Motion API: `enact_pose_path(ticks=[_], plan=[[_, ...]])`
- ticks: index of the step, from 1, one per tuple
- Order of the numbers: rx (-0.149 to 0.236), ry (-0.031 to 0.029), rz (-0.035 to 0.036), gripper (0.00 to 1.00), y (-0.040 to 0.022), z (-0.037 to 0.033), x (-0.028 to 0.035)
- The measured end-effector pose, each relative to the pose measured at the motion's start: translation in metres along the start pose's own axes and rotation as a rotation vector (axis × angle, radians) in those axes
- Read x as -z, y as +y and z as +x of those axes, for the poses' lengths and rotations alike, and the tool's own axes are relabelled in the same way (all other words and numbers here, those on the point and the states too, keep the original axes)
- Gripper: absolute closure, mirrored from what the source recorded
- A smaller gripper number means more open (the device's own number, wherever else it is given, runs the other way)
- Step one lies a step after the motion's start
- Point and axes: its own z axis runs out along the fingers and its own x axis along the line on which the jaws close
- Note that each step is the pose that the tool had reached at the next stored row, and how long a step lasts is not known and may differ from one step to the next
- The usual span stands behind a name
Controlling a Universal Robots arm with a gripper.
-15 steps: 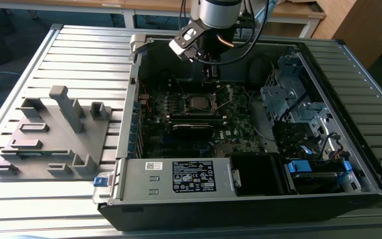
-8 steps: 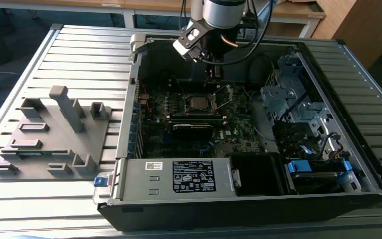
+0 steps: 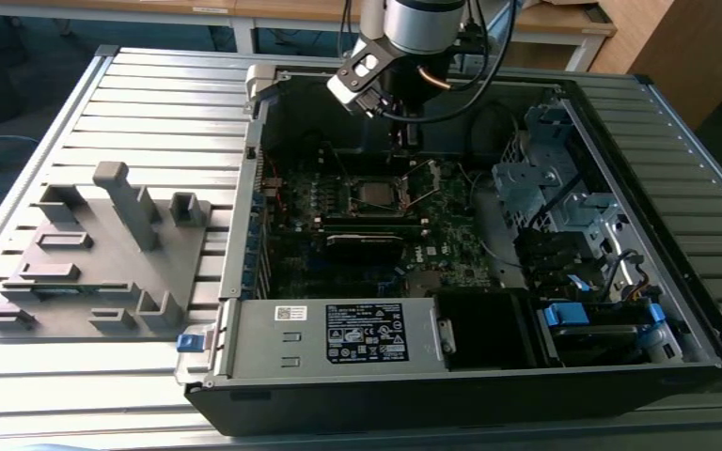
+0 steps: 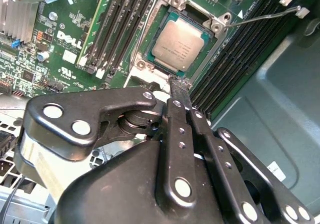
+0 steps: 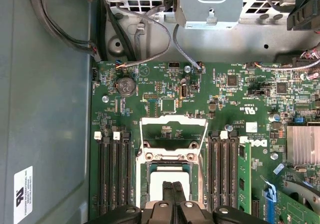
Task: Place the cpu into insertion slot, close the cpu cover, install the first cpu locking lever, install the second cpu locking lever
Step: 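Close the cpu cover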
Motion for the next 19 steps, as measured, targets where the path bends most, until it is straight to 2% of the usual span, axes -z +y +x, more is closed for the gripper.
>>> enact_pose_path(ticks=[12,19], plan=[[0.000,-0.0002,0.0001,0.90,0.0009,-0.0001,0.0017],[0.000,-0.0002,0.0001,0.90,0.0088,0.0000,0.0015]])
